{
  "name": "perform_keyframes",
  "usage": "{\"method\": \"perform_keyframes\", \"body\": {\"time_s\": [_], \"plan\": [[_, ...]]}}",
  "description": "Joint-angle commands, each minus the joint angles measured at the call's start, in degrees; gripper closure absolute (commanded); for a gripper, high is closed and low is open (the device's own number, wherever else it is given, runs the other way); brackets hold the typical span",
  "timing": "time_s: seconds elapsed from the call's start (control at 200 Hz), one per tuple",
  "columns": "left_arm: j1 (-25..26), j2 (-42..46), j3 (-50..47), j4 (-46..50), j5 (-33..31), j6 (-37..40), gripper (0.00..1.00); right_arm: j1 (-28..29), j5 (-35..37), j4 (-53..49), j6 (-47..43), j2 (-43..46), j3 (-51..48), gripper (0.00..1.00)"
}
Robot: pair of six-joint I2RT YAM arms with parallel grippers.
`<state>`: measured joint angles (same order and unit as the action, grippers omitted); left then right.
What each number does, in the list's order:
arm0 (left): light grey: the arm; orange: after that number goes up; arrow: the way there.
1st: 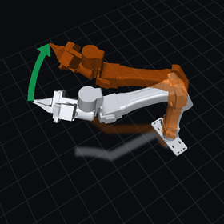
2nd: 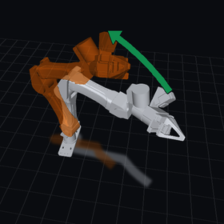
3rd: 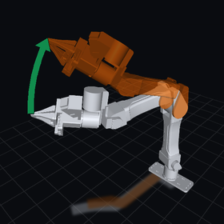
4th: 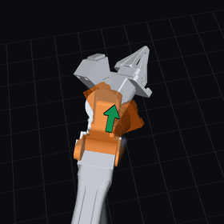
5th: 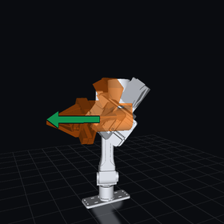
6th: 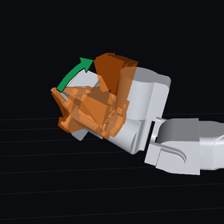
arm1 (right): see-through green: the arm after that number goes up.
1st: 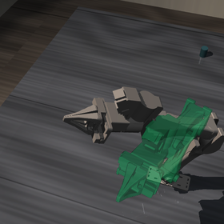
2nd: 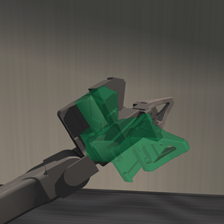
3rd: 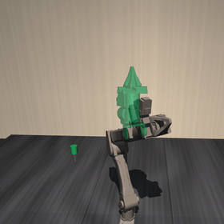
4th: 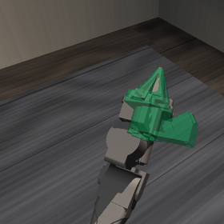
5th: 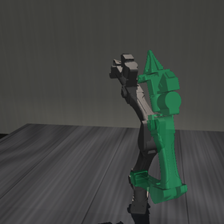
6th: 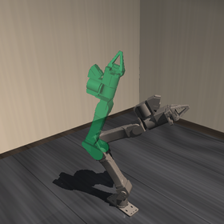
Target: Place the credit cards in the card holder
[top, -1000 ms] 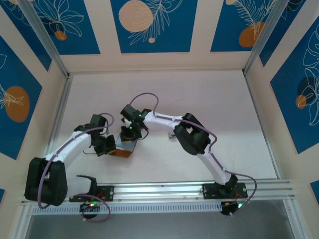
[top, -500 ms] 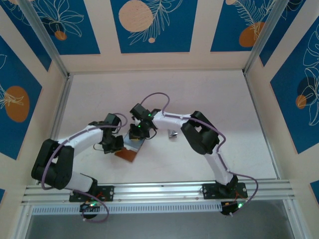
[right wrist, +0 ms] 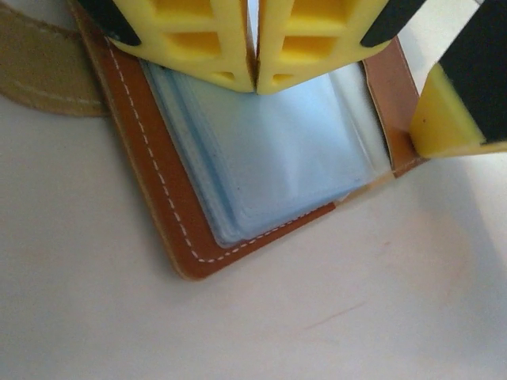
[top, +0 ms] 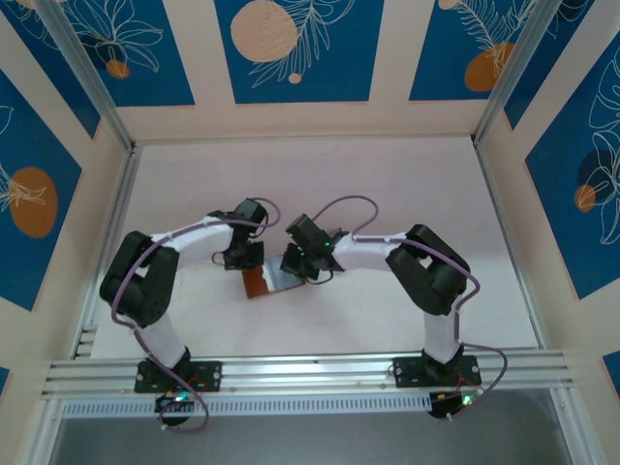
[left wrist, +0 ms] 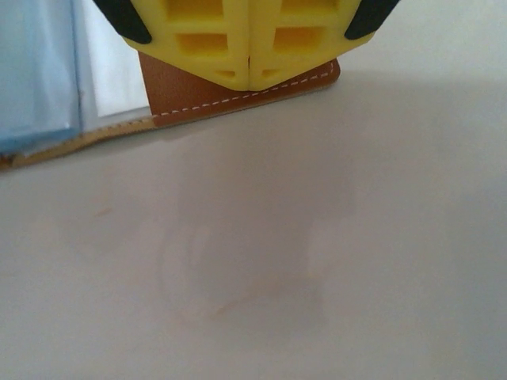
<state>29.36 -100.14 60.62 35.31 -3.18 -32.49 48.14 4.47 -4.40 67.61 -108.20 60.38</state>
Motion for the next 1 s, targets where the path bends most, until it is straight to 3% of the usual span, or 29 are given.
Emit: {"method": "perform_keyframes", "body": {"time_s": [0.0,0.185,0.53,0.8,0.995], "plan": [[1.7,-4.4,3.9,-1.1,-2.0,1.8,1.00,0.6,8.8,-5.8,6.4,0.5,-7.6,0.88],[2.6,-6.8,6.3,-4.2,-0.8,2.0,1.00,1.3,9.7,-7.7,4.2,0.6,-5.8,0.88],[5.4,6.3,4.9,-1.2,0.6,-0.5,0.99,0.2,8.1,-10.7,2.0,-0.9,-2.3,0.88],[6.9,5.5,-3.7,-7.3,4.0,-5.0,1.00,-0.6,7.7,-13.3,0.1,-0.1,-0.7,0.88],[6.8,4.6,-7.1,-8.5,1.8,-4.7,1.00,-1.0,7.8,-15.1,-3.3,1.3,0.8,0.88]]}}
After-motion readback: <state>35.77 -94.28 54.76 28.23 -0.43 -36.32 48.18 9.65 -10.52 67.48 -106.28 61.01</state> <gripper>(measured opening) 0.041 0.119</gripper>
